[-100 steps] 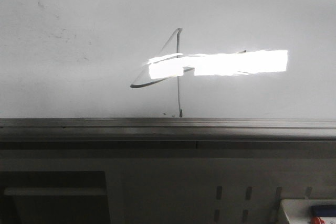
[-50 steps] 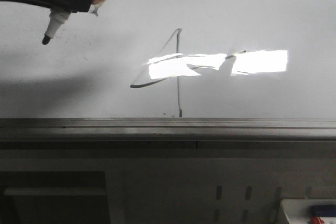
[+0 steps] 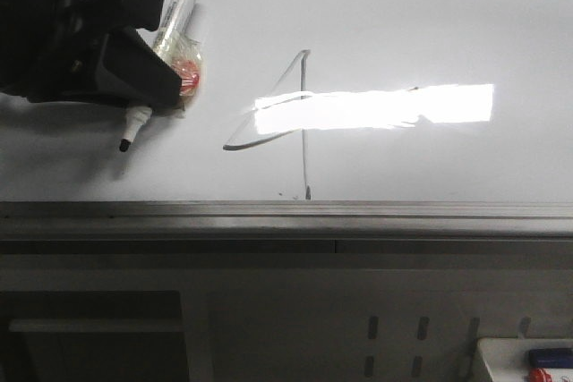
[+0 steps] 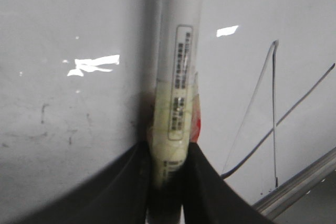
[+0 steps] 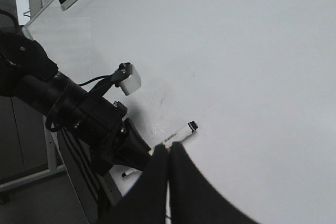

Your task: Write number 4 on whiteboard

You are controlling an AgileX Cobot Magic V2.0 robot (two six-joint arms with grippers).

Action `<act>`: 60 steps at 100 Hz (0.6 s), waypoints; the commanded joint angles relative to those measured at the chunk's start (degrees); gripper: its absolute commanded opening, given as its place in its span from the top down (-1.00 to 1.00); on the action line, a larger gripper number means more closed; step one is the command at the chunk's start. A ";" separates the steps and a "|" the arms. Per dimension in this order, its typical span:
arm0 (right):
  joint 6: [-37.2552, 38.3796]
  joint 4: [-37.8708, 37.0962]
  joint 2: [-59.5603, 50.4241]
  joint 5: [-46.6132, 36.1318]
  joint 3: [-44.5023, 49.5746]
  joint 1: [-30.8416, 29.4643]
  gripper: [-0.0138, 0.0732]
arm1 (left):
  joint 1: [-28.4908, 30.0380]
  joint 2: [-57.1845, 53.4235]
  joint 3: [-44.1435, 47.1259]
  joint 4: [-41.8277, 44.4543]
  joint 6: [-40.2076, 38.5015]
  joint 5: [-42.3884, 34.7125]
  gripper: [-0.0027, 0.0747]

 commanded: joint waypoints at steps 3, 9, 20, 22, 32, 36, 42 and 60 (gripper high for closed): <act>0.12 1.78 -0.34 -4.35 -0.95 -0.32 0.82 | 0.36 1.43 -1.15 -0.80 -0.18 -8.84 0.98; 0.12 1.78 -0.34 -4.44 -0.95 -0.32 0.82 | 0.36 1.88 -1.28 -0.80 -0.18 -8.51 0.98; 0.12 1.78 -0.34 -5.39 -0.95 -0.32 0.82 | 0.36 1.89 -1.28 -1.29 -0.18 -9.04 0.98; 0.12 1.78 -0.34 -5.68 -0.95 -0.32 0.82 | 0.36 1.76 -1.28 -1.40 -0.18 -9.31 0.98; 0.12 1.78 -0.23 -6.06 -0.95 -0.32 0.82 | 0.36 1.63 -1.28 -1.90 -0.18 -11.31 0.98; 0.12 1.78 -0.23 -6.06 -0.95 -0.32 0.82 | 0.36 1.63 -1.28 -1.90 -0.18 -11.71 0.98; 0.12 1.78 -0.23 -6.06 -0.95 -0.32 0.82 | 0.36 1.63 -1.28 -1.90 -0.18 -12.46 0.98; 0.12 1.78 -0.23 -6.06 -0.95 -0.32 0.82 | 0.36 1.73 -1.28 -1.90 -0.18 -13.83 0.98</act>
